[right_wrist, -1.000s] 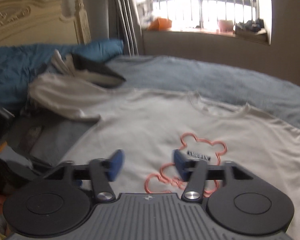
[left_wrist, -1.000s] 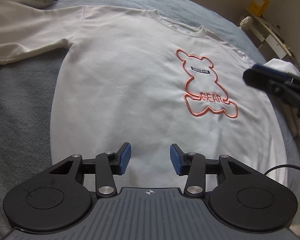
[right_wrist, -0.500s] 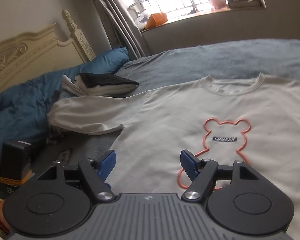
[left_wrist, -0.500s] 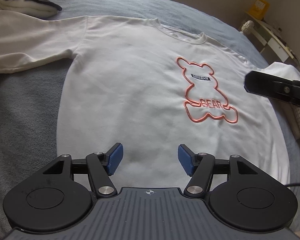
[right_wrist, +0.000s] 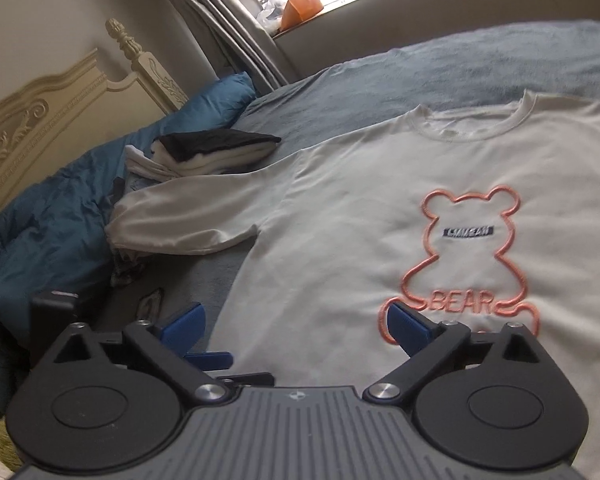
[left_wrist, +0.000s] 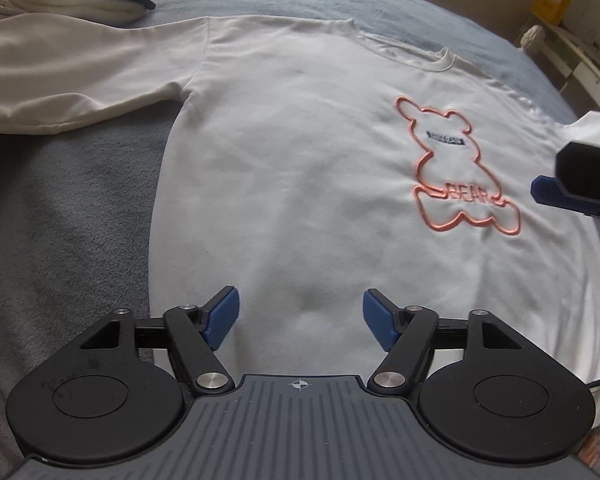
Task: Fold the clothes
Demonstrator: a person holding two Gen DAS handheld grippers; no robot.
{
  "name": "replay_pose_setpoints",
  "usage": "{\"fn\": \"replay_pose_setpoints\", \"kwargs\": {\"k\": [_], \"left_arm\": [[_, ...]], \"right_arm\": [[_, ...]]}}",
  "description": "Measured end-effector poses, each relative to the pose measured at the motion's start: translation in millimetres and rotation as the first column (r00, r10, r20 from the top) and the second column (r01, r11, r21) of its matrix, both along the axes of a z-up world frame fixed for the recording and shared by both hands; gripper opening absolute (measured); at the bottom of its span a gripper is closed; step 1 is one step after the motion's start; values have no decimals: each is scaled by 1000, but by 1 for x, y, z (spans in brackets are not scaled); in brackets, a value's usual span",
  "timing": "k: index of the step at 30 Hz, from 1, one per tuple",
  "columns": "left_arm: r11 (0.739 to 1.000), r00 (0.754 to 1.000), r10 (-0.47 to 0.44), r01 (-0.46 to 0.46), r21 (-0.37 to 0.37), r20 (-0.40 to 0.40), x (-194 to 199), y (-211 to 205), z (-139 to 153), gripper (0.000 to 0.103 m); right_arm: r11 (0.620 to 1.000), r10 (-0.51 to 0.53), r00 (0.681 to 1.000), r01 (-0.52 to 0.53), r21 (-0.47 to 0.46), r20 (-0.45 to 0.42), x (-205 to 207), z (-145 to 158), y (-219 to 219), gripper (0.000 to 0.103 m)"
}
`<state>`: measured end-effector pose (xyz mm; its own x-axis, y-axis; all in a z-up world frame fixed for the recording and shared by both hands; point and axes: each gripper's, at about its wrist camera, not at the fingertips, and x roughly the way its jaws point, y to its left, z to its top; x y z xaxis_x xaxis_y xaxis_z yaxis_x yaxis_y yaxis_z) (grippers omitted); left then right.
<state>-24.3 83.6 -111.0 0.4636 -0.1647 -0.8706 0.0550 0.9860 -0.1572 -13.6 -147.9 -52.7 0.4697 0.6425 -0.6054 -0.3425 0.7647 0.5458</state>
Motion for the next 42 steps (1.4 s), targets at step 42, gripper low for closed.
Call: {"fn": "replay_pose_setpoints", "kwargs": {"k": [42], "left_arm": [[983, 998, 37, -28, 179, -46, -1, -17, -32, 103]], "right_arm": [[779, -132, 962, 249, -576, 238, 3, -27, 14, 103]]}}
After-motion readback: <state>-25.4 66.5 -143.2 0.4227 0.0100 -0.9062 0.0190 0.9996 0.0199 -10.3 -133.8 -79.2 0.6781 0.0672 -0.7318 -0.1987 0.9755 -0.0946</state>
